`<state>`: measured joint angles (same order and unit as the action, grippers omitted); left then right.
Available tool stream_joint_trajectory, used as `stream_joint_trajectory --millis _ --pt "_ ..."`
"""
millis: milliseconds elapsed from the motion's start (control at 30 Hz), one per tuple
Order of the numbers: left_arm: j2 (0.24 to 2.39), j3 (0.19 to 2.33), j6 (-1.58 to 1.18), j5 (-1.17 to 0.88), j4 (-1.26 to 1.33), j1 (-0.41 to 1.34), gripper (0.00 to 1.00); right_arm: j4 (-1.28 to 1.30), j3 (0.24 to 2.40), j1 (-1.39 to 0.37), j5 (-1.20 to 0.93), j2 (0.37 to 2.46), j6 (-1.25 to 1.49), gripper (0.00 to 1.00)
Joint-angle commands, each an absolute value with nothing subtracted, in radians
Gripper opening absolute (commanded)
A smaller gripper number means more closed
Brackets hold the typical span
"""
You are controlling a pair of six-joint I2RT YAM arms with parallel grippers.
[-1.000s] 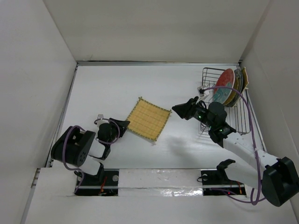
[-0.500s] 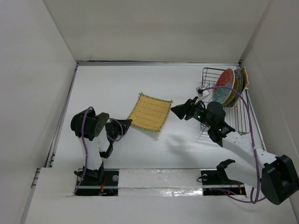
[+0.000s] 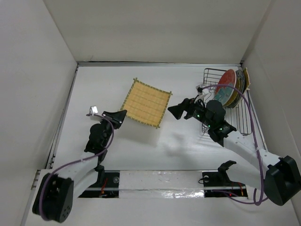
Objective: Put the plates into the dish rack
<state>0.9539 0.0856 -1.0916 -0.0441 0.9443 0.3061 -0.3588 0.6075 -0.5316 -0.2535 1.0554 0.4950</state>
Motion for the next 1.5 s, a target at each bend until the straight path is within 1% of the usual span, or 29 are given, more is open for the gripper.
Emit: stream_joint_trajectory --millis 0,133,167,200,367,467,600,700,867,967,1033,1200,1267,1300,1333,1367,1400,1467 --pt "0.799 0.192 -0.971 0.026 0.721 0.31 0.0 -0.336 0.67 -0.541 -0.221 1.069 0.506 0.9" --pt "0.697 0.196 -0.962 0.012 0.666 0.319 0.0 -0.35 0.68 -0.541 -0.245 1.078 0.552 0.96" --pt "0.687 0.193 -0.966 0.006 0.666 0.319 0.0 -0.359 0.68 -0.551 -0.25 1.084 0.563 0.99" --pt "0.678 0.189 -0.969 0.006 0.669 0.319 0.0 -0.385 0.678 -0.551 -0.261 1.091 0.583 1.0" --pt "0.637 0.192 -0.997 -0.08 0.698 0.319 0.0 -0.454 0.699 -0.56 -0.334 1.199 0.621 1.0" --pt "0.589 0.207 -1.005 -0.113 0.687 0.319 0.0 -0.471 0.697 -0.56 -0.331 1.249 0.646 1.0" --pt "0.522 0.239 -0.989 -0.124 0.618 0.319 0.0 -0.495 0.661 -0.569 -0.237 1.227 0.661 1.0" --pt "0.508 0.241 -0.996 -0.149 0.62 0.319 0.0 -0.477 0.663 -0.569 -0.201 1.224 0.658 1.0" --pt "0.503 0.232 -1.017 -0.184 0.644 0.319 0.0 -0.503 0.664 -0.578 -0.205 1.262 0.667 1.0" --pt "0.514 0.233 -1.034 -0.221 0.67 0.319 0.0 -0.587 0.664 -0.578 -0.271 1.324 0.686 1.0" --pt "0.517 0.238 -1.042 -0.25 0.687 0.319 0.0 -0.691 0.66 -0.587 -0.334 1.354 0.712 0.97" --pt "0.522 0.265 -1.039 -0.301 0.695 0.319 0.0 -0.83 0.654 -0.588 -0.385 1.423 0.749 0.9" --pt "0.528 0.281 -1.032 -0.314 0.693 0.319 0.0 -0.865 0.646 -0.597 -0.393 1.431 0.753 0.76" --pt "0.532 0.287 -1.025 -0.33 0.686 0.319 0.0 -0.906 0.635 -0.597 -0.399 1.43 0.759 0.6" --pt "0.541 0.297 -1.005 -0.331 0.677 0.319 0.0 -0.923 0.631 -0.597 -0.402 1.428 0.759 0.51" --pt "0.549 0.301 -0.991 -0.336 0.67 0.319 0.0 -0.936 0.629 -0.597 -0.405 1.425 0.761 0.37" --pt "0.555 0.307 -0.974 -0.342 0.649 0.319 0.0 -0.948 0.627 -0.597 -0.406 1.421 0.758 0.19" --pt "0.581 0.328 -0.924 -0.341 0.611 0.319 0.0 -0.95 0.624 -0.597 -0.403 1.407 0.753 0.04"
